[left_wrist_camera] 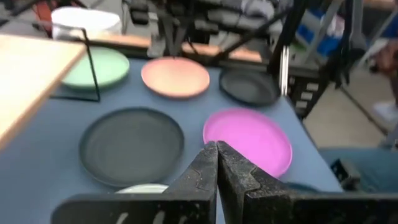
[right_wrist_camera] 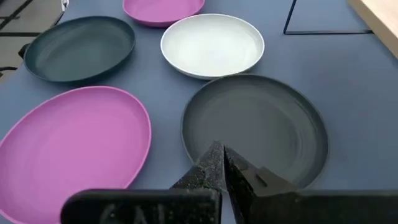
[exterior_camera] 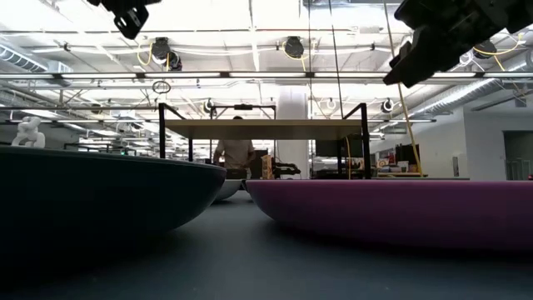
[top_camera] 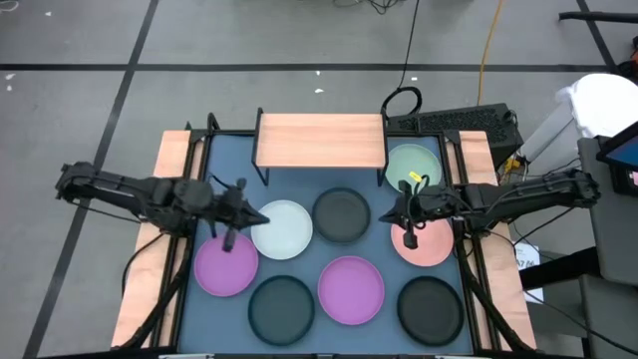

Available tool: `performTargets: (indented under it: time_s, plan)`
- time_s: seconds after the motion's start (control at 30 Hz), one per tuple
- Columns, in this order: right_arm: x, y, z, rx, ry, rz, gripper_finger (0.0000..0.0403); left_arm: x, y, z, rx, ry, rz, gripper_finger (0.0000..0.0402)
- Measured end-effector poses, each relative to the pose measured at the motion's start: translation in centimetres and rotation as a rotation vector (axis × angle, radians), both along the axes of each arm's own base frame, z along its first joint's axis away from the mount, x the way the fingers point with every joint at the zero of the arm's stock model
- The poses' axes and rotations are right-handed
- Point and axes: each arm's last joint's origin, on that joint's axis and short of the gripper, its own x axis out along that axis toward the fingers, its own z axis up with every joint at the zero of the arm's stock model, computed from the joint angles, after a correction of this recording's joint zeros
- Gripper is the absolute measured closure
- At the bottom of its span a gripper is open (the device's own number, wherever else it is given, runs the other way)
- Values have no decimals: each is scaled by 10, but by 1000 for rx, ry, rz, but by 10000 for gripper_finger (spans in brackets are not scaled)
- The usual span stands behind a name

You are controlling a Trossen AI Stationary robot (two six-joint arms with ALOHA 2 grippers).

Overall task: Place and stack plates onto a shelf
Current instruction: Put the top black plate on the shelf

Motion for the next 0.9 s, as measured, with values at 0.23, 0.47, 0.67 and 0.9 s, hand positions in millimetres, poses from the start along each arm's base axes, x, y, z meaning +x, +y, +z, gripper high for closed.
performTargets:
  time_s: [0.23, 0.47, 0.67, 0.9]
  plan:
    - [8, 2, -10, 62, 59, 8, 403, 23, -14, -17, 35, 59, 6, 398]
    - [21, 12, -27, 137, 154, 25, 403, 39, -25, -23, 54, 34, -28, 398]
    - [33, 21, -31, 135, 206, 45, 392, 41, -26, -23, 60, 16, -32, 398]
    - [54, 27, -31, 79, 247, 128, 330, 41, -26, -22, 59, 10, -32, 398]
